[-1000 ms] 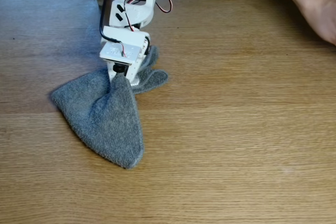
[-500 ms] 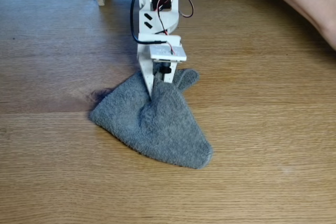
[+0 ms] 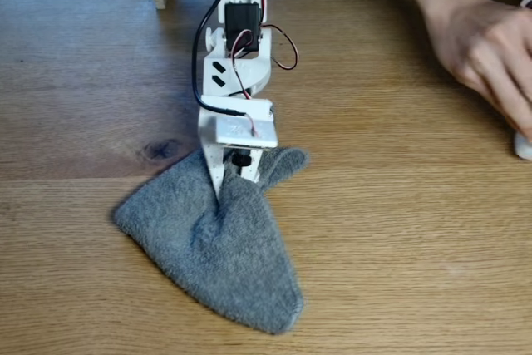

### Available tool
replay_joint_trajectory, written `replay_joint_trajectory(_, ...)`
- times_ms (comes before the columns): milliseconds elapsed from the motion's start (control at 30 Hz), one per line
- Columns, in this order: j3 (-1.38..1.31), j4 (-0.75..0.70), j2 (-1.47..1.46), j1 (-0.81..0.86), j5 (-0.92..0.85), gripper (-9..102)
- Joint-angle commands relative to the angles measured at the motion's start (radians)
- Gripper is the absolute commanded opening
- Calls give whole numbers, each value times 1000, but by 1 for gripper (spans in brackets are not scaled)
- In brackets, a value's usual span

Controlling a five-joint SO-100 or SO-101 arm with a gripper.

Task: Clean the area in front of the robot

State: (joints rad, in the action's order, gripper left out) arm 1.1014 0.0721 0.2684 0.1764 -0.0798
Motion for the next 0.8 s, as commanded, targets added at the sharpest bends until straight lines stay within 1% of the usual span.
replay_joint_trajectory(0, -37, -160, 52, 232, 20, 0)
replay_joint_trajectory(100, -35, -334, 130, 290, 80, 0)
replay_joint_trajectory(200, 18, -463, 225, 302, 112, 0)
replay_joint_trajectory(267, 97, -525, 301, 285, 130, 0)
replay_joint_trajectory(367, 265, -572, 422, 213, 150, 0)
replay_joint_trajectory(433, 397, -541, 499, 138, 166, 0)
replay_joint_trajectory(467, 468, -503, 532, 97, 169, 0)
replay_joint_trajectory(633, 753, -207, 635, -98, 160, 0)
replay_joint_trajectory(767, 824, -37, 632, -204, 126, 0)
